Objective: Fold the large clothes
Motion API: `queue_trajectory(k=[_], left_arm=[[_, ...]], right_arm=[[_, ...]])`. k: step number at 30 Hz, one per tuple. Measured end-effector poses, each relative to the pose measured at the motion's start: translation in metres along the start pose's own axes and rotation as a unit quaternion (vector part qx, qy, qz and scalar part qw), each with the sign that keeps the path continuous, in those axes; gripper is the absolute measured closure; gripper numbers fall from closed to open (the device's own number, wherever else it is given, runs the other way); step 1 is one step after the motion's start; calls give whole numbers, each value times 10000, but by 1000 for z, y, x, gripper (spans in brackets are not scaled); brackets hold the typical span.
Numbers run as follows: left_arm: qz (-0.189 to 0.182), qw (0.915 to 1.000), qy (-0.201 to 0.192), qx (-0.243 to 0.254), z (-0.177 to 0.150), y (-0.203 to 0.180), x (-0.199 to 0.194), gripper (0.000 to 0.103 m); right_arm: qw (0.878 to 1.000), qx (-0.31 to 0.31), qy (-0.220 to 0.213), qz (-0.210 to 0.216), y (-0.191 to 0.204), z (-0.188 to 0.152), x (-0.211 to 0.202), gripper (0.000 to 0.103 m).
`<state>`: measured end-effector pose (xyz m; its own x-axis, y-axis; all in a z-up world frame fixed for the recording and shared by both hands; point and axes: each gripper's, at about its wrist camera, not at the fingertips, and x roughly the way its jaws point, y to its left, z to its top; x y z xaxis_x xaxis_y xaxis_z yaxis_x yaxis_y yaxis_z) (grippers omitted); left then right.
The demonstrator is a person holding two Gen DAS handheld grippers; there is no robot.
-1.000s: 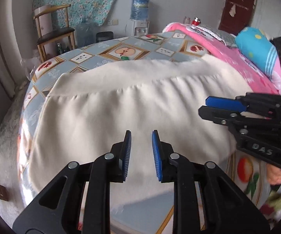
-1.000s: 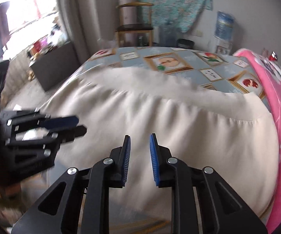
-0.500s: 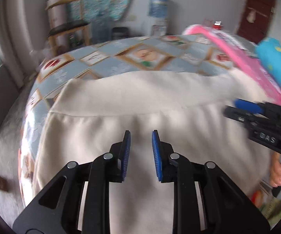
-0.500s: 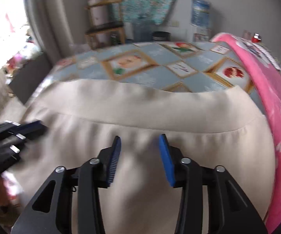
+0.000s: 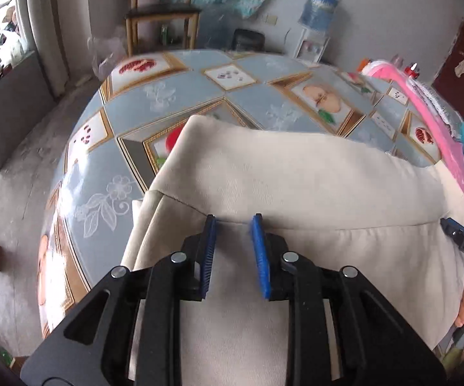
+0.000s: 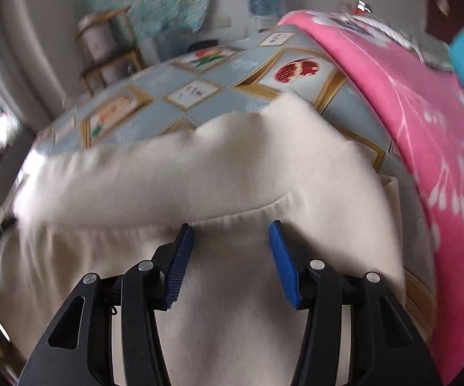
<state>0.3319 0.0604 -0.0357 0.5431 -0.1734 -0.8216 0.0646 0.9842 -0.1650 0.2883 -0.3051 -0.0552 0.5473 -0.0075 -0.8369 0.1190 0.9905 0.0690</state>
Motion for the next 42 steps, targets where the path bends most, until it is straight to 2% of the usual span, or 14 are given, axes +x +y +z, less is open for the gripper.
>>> queue_trajectory(k=[6,9,12,16,21,25,27,29,31,34,36,37,39,42], left_arm=[[-21,9994,-348,14,30,-3,-12,79],[-128,9998,-145,27,53,-8,7,75],[155,9996,234,-25,57,-3,38,73],[79,9996,121,-222,52,7,30,73],[-106,9995,-221,204,23,2,-22,74],[-9,9984,15,566,-15,-4,-27,73],[47,9986,-7,526,-28,3,-21,71],[67,9995,-83,311,-30,10,-32,72],[-116,9994,-270,166,-39,15,-55,73],[-45,9981,-503,356,-65,14,-80,73],[83,9986,-290,434,-82,15,-72,72],[153,9987,-152,452,-90,18,-64,72],[163,9985,-317,414,-97,21,-66,71],[105,9980,-484,390,-98,14,-85,73]], right_arm=[[9992,-156,-301,222,15,39,-10,54],[9992,-275,-175,246,31,53,3,54],[9993,-359,94,-86,35,55,27,51],[9999,-38,96,-67,22,50,14,47],[9996,-20,-250,118,12,13,-40,46],[9999,-111,16,-82,9,-15,-27,45],[10000,-36,49,-8,3,-21,-19,45],[10000,-7,15,-35,3,-24,-36,45],[9997,-59,-234,43,6,-40,-66,45],[9994,-174,-306,51,9,-71,-81,44],[9993,-276,-202,-119,8,-93,-69,43],[9988,-324,-338,-157,9,-96,-69,43],[9989,-280,-264,-267,12,-92,-74,43],[9989,-184,-425,75,22,-91,-98,43]])
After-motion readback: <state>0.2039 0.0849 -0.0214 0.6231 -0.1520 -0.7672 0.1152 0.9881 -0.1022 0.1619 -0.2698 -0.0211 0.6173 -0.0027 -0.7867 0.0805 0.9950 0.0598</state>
